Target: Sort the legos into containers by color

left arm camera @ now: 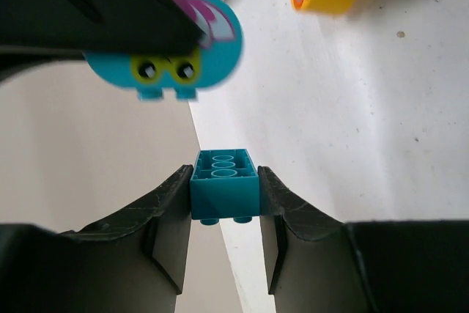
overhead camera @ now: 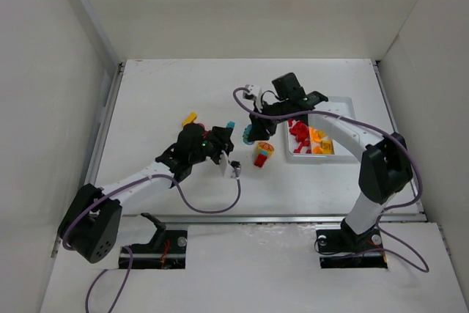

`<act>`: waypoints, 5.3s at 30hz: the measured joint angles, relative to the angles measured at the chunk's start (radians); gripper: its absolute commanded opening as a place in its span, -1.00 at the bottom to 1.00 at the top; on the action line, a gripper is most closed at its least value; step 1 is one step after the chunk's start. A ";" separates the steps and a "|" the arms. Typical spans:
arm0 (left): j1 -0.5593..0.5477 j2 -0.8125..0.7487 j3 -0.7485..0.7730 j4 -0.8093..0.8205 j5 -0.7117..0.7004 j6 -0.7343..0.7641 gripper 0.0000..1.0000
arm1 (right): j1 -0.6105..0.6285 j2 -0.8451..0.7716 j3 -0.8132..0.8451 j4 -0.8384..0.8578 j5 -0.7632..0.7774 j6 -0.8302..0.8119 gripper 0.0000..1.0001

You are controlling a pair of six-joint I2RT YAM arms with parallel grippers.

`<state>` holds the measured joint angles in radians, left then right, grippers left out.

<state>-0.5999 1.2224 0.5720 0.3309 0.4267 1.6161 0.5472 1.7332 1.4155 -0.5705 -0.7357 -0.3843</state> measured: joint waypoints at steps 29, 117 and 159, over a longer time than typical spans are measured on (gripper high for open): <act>0.009 -0.023 0.024 -0.016 -0.033 -0.738 -1.00 | -0.420 -0.272 -0.216 0.100 0.993 0.447 -0.95; 0.214 -0.077 0.044 0.102 0.192 -1.037 1.00 | -0.559 -0.240 -0.398 0.237 1.043 0.521 0.37; 0.214 -0.087 0.025 0.000 0.327 -0.838 1.00 | 0.150 -0.119 -0.351 -0.019 0.726 0.015 0.39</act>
<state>-0.3862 1.1355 0.5968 0.3305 0.7540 0.7780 0.6968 1.6138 1.0641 -0.5896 -0.0097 -0.3695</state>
